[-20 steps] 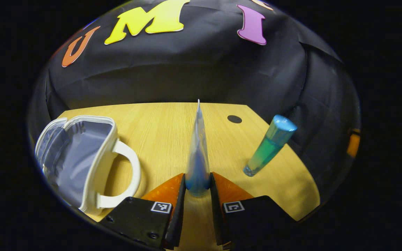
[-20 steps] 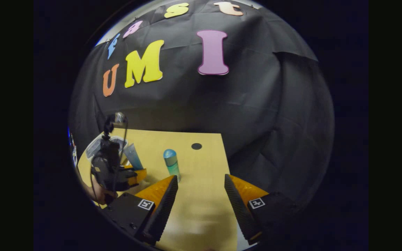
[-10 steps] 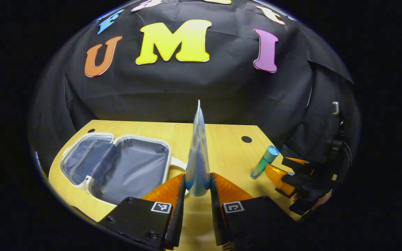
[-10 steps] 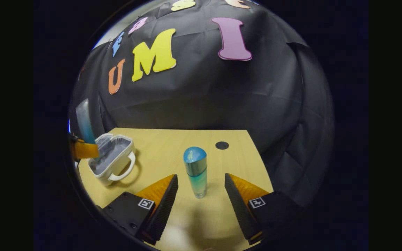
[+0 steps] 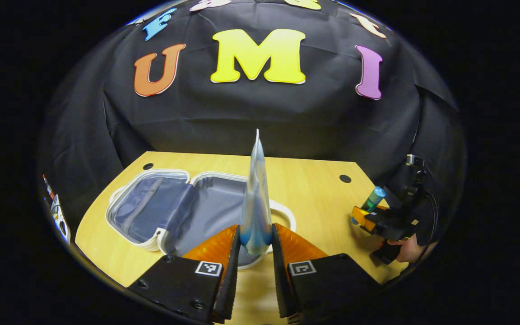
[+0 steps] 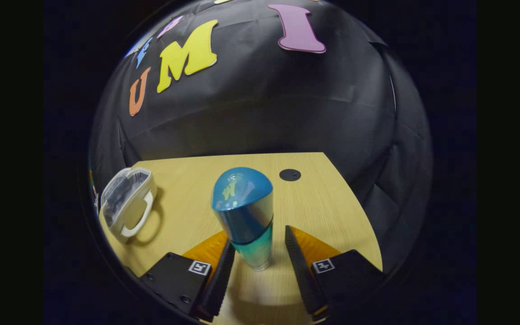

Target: First open the suitcase, pack the skin care products into it, and then close the suitcase.

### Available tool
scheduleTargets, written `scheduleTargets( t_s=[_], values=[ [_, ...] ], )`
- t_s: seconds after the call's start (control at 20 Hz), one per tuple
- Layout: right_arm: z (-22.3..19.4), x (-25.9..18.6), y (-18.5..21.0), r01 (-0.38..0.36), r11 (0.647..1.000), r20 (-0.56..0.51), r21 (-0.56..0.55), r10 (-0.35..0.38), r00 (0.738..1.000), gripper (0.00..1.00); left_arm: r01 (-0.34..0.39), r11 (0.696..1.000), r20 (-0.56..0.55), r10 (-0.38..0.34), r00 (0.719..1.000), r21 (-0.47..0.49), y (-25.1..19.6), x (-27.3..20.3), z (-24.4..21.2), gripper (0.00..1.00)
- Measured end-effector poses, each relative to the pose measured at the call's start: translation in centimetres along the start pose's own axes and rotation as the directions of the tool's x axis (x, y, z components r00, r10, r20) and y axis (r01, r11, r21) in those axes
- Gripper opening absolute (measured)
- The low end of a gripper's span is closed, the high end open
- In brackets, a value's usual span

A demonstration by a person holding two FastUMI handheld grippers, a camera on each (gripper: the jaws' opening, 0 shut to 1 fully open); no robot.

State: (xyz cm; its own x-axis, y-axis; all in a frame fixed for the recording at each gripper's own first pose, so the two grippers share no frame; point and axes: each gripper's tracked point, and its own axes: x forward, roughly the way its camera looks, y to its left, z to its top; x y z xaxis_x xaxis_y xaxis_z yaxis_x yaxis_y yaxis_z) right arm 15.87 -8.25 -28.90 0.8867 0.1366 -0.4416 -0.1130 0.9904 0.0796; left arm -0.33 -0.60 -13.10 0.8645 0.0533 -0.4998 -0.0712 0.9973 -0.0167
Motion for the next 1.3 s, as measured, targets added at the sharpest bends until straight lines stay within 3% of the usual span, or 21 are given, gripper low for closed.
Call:
scheduleTargets(
  t_s=[0.05,0.1,0.25,0.4,0.6,0.85,1.1,1.3],
  values=[
    [-0.1,0.2,0.4,0.001,1.000,-0.006,-0.003,-0.001,1.000,0.49,-0.010,1.000,-0.006,0.010,1.000,-0.008,1.0,0.1,0.0,0.40],
    [-0.1,0.1,0.4,0.011,1.000,-0.005,-0.011,-0.011,1.000,0.44,-0.018,1.000,-0.011,0.018,1.000,-0.016,1.9,0.1,0.1,0.40],
    [-0.2,-0.1,0.4,0.033,0.999,-0.035,-0.026,-0.034,0.999,0.37,-0.026,1.000,-0.019,0.026,0.999,-0.012,4.5,0.5,0.6,0.40],
    [0.7,-2.8,1.1,0.002,0.999,-0.047,-0.036,-0.004,0.999,0.31,0.007,1.000,-0.028,-0.007,1.000,0.012,6.3,1.7,0.7,0.40],
    [3.1,-9.4,2.1,-0.026,0.999,-0.036,-0.044,0.025,0.999,0.34,0.072,0.996,-0.068,-0.068,0.995,0.056,8.6,4.5,-0.9,0.40],
    [5.7,-17.1,5.4,-0.076,0.994,-0.047,-0.076,0.073,0.996,0.34,0.150,0.986,-0.232,-0.131,0.964,0.069,10.4,9.9,-6.6,0.40],
    [6.3,-20.2,6.7,-0.037,0.998,-0.067,0.042,0.040,0.997,0.34,0.173,0.984,-0.325,-0.151,0.934,0.039,10.5,12.5,-9.2,0.40],
    [7.2,-21.4,7.3,-0.025,0.999,-0.051,0.036,0.026,0.998,0.34,0.168,0.985,-0.385,-0.139,0.912,0.041,10.4,13.6,-10.7,0.40]
  ],
)
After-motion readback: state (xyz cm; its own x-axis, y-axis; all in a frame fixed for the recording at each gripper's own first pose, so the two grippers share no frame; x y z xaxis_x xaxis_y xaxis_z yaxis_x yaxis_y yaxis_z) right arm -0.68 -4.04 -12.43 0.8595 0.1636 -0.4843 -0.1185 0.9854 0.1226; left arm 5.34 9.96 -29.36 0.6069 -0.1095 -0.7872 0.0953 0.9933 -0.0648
